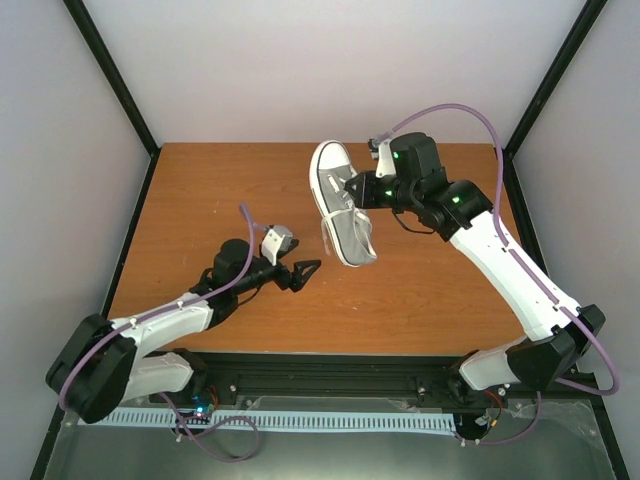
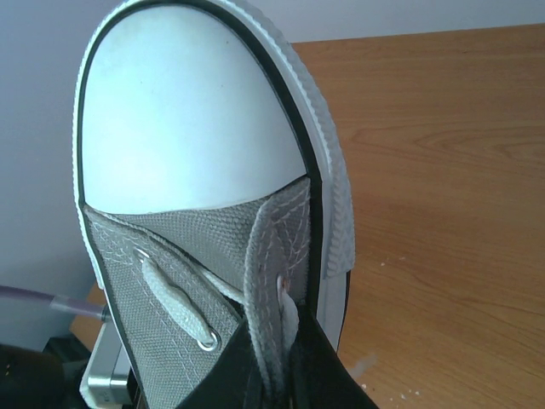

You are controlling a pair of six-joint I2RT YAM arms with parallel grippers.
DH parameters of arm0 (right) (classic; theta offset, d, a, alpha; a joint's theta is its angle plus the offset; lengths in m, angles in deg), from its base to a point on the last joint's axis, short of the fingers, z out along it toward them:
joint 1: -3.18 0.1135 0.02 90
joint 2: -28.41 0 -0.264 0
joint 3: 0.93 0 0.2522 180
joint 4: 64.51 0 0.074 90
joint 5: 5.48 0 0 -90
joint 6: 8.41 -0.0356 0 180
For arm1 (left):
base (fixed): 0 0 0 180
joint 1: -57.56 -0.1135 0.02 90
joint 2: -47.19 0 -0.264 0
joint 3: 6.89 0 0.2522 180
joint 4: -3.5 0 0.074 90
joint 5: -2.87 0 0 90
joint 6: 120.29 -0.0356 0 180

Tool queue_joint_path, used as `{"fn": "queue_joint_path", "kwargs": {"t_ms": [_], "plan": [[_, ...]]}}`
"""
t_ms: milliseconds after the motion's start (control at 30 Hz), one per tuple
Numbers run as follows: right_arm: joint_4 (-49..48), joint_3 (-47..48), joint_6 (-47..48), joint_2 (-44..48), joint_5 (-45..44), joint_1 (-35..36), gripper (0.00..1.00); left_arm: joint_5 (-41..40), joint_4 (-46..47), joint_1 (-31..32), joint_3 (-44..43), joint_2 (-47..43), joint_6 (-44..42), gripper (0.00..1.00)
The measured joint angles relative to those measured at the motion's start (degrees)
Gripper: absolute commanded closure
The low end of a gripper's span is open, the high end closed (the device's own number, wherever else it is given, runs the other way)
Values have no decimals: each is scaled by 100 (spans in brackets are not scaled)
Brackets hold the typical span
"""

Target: Tie the shoes

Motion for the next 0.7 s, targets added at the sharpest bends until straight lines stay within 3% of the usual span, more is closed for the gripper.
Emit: {"fn": "queue_joint_path", "kwargs": {"t_ms": [300,500,700], "plan": [[190,0,11,103,201,-15,97,739,470,190,-575,566,-131,8],[208,0,11,223,205,-22,97,1226,546,225,-800,850,-57,31],[205,0,11,245,280,-26,97,1399,533,227,-1051,1156,-37,42]]}}
